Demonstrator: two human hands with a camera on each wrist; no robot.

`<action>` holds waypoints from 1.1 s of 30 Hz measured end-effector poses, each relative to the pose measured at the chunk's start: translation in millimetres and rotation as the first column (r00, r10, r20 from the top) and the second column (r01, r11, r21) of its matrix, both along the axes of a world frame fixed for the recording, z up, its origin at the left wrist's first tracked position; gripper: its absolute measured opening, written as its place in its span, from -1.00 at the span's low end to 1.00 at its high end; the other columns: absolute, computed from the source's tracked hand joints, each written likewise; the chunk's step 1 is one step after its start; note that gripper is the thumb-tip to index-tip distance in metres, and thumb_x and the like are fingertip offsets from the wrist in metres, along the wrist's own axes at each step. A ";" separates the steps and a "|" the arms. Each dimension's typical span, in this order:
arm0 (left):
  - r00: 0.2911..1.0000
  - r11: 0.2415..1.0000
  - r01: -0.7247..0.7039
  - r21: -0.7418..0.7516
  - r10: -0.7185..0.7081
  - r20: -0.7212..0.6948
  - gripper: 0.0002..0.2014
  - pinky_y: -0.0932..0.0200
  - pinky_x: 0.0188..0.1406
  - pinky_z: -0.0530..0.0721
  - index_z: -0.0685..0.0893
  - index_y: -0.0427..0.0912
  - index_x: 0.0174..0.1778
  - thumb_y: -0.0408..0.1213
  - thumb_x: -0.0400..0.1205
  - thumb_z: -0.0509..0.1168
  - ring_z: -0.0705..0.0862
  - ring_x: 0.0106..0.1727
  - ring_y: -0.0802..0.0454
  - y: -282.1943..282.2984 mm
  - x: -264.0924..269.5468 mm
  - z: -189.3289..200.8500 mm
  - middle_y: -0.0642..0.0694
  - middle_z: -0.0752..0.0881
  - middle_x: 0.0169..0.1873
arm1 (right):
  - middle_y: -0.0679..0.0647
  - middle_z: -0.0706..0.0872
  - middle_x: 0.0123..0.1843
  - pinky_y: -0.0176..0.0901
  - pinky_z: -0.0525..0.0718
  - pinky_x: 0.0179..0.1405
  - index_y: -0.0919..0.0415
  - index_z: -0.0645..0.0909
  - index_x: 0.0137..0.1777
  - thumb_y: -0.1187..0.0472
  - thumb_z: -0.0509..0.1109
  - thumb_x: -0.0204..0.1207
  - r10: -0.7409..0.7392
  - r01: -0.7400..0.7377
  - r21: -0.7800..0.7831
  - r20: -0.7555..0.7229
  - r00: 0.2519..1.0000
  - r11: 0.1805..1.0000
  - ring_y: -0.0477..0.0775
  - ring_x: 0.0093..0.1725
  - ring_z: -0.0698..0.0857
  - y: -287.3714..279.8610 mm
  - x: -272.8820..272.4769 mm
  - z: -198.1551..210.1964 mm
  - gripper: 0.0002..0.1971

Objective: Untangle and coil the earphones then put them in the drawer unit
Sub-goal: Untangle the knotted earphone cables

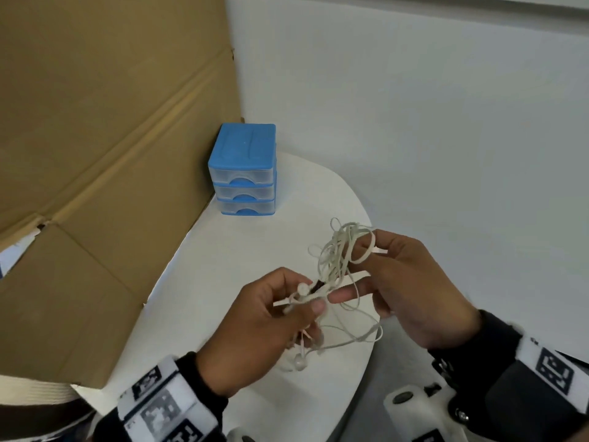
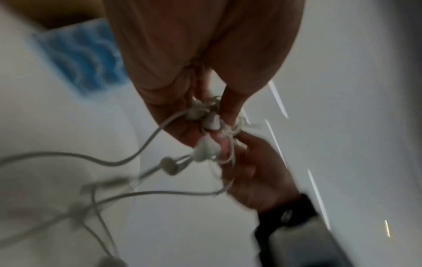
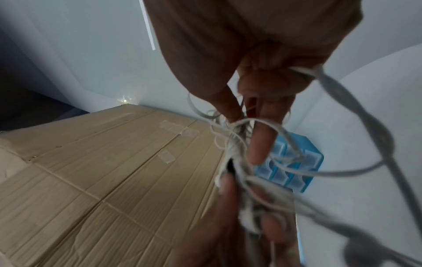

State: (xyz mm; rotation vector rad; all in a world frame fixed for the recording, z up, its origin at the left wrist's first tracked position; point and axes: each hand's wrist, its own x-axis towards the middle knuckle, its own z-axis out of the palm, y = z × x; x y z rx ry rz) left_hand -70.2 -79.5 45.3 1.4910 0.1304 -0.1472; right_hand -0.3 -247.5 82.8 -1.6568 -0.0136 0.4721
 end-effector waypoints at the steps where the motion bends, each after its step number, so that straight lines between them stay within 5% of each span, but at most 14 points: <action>1: 0.999 0.997 0.012 -0.077 -0.016 -0.049 -0.71 0.15 -0.43 0.66 0.66 -0.41 -0.03 -0.24 0.49 0.40 0.78 -0.32 -0.11 1.7 0.3 1.2 -0.22 0.77 -0.25 | 0.20 0.86 -0.13 -0.31 0.26 -0.61 0.35 0.68 0.05 0.18 0.38 0.61 0.022 -0.022 -0.019 0.008 1.000 1.000 0.24 -0.28 0.86 -2.0 2.3 1.4 -0.79; 5: 0.984 0.962 0.044 -0.269 -0.089 -0.155 -0.68 0.11 -0.33 0.78 0.83 -0.23 -0.01 -0.13 0.49 0.29 0.85 -0.11 -0.19 3.7 2.8 8.4 -0.24 0.85 -0.11 | 0.14 0.82 -0.32 -0.25 0.33 -0.56 0.36 0.66 -0.07 0.23 0.42 0.57 0.030 -0.027 -0.044 0.061 0.998 0.999 0.01 -0.50 0.70 -9.3 10.6 3.8 -0.85; 8: 0.979 0.940 0.015 -0.340 -0.083 -0.185 -0.70 0.01 -0.21 0.75 0.88 -0.11 -0.09 -0.12 0.46 0.28 0.85 -0.11 -0.22 2.4 3.3 12.6 -0.26 0.86 -0.10 | 0.20 0.81 -0.30 -0.13 0.53 -0.42 0.35 0.66 -0.07 0.23 0.45 0.54 0.021 -0.023 0.023 0.075 0.997 0.999 0.09 -0.43 0.68 -10.6 12.6 4.4 -0.85; 14: 0.977 0.915 -0.019 -0.403 -0.069 -0.203 -0.63 -0.01 -0.17 0.79 0.84 -0.30 0.00 -0.14 0.46 0.29 0.83 -0.13 -0.18 8.0 4.9 19.7 -0.33 0.83 -0.06 | 0.11 0.74 -0.28 -0.08 0.52 -0.50 0.28 0.59 -0.12 0.27 0.50 0.50 -0.037 0.037 0.003 0.288 0.957 0.999 0.13 -0.39 0.62 -12.2 11.9 9.1 -0.87; 18: 0.983 0.914 -0.033 -0.404 -0.043 -0.177 -0.61 0.01 -0.22 0.81 0.81 -0.36 0.06 -0.16 0.49 0.28 0.79 -0.21 -0.09 8.7 4.6 21.5 -0.31 0.81 -0.08 | 0.17 0.67 -0.29 0.14 0.47 -0.45 0.25 0.64 -0.25 0.09 0.56 0.39 0.032 -0.053 0.030 0.489 0.872 0.998 0.26 -0.37 0.53 -8.4 -2.2 16.3 -0.77; 20: 0.985 0.914 -0.034 -0.405 -0.038 -0.167 -0.62 0.05 -0.23 0.80 0.81 -0.35 0.04 -0.15 0.51 0.28 0.80 -0.19 -0.11 8.2 4.5 20.9 -0.33 0.80 -0.09 | 0.09 0.70 -0.13 0.04 0.52 -0.37 0.19 0.71 -0.30 0.00 0.58 0.34 0.146 -0.159 -0.022 0.543 0.827 0.987 0.23 -0.21 0.63 -3.7 -11.9 19.6 -0.76; 22: 0.987 0.919 -0.045 -0.393 -0.020 -0.160 -0.66 -0.01 -0.09 0.80 0.85 -0.30 -0.05 -0.13 0.51 0.29 0.82 -0.17 -0.13 7.5 4.6 20.3 -0.34 0.81 -0.11 | -0.02 0.69 -0.01 -0.32 0.49 -0.34 0.06 0.76 -0.29 -0.03 0.61 0.29 0.243 -0.200 -0.138 0.557 0.794 0.970 0.00 -0.15 0.64 -0.2 -17.4 18.9 -0.81; 24: 0.989 0.925 -0.052 -0.376 -0.003 -0.146 -0.67 -0.02 -0.01 0.79 0.86 -0.27 -0.10 -0.13 0.52 0.28 0.83 -0.14 -0.13 6.5 4.7 20.4 -0.33 0.82 -0.09 | -0.09 0.67 0.07 -0.48 0.48 -0.23 0.00 0.76 -0.25 0.02 0.63 0.27 0.270 -0.185 -0.205 0.554 0.788 0.961 -0.03 -0.09 0.64 0.6 -18.6 15.0 -0.86; 30: 0.989 0.913 -0.086 -0.398 0.031 -0.143 -0.70 -0.06 -0.09 0.80 0.87 -0.18 -0.10 -0.15 0.49 0.27 0.83 -0.25 -0.09 7.2 5.8 23.2 -0.25 0.84 -0.17 | -0.09 0.67 0.13 -0.46 0.52 -0.31 0.08 0.69 -0.17 0.32 0.64 0.34 0.309 -0.232 -0.206 0.559 0.770 0.951 -0.02 -0.09 0.69 -2.2 -14.1 5.8 -0.79; 33: 0.989 0.903 -0.077 -0.423 0.015 -0.148 -0.71 -0.05 -0.14 0.81 0.85 -0.21 -0.08 -0.13 0.44 0.34 0.84 -0.22 -0.14 9.4 6.2 26.1 -0.27 0.84 -0.12 | -0.12 0.67 0.13 -0.36 0.53 -0.30 0.03 0.69 -0.19 0.32 0.60 0.36 0.323 -0.230 -0.231 0.557 0.765 0.945 0.03 -0.04 0.70 -1.9 -13.1 4.6 -0.81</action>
